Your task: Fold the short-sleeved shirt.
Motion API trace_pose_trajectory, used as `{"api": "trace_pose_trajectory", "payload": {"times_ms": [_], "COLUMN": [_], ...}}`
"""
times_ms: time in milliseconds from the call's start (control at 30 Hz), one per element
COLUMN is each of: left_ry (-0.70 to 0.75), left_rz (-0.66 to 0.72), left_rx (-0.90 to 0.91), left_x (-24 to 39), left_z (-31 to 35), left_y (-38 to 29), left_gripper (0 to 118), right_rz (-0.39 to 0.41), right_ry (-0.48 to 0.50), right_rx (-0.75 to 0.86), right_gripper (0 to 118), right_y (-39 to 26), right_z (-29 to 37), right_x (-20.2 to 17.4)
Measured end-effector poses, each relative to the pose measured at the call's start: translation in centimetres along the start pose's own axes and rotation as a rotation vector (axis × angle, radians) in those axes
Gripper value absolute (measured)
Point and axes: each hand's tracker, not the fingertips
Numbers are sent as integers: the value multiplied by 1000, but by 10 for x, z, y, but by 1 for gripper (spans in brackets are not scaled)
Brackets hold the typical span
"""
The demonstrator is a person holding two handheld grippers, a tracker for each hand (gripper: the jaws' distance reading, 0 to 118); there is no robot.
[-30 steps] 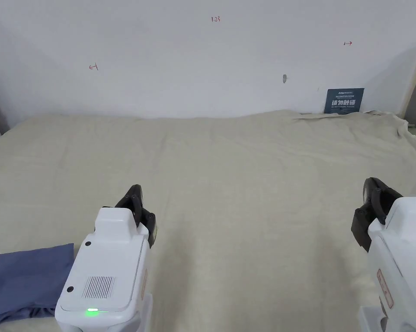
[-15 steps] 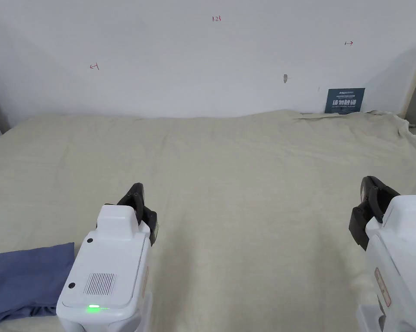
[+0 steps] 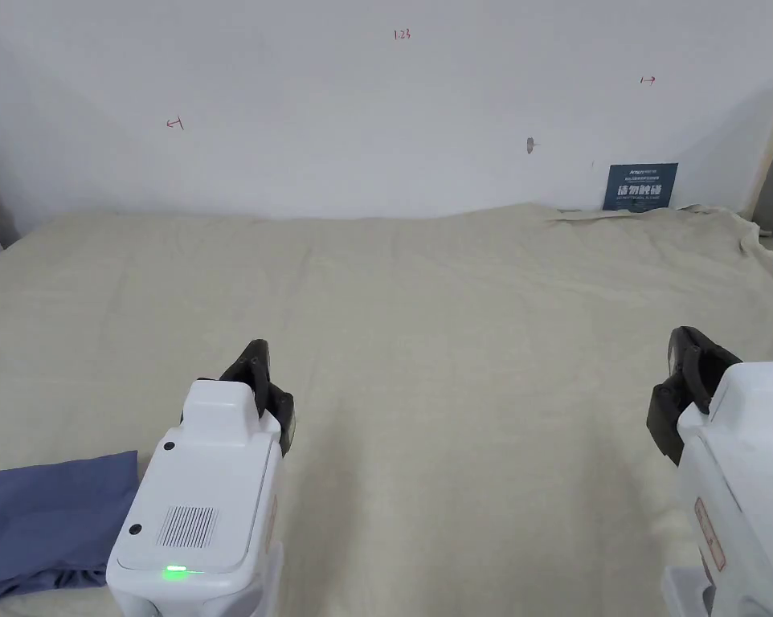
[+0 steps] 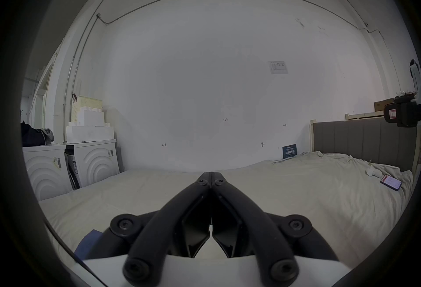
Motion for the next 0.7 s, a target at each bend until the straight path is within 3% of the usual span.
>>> {"api": "trace_pose_trajectory", "payload": {"times_ms": [700], "left_ry": [-6], "left_rz": [8], "left_rx": [-18], "left_x": [-3], "left_z": [-3], "left_y": [0], "left_gripper": [0], "right_rz": [4], "right_ry": [-6], "right_rx": [-4], "right_gripper": [0], "right_y": [-7], "right_z": [-4], "right_x": [5]}}
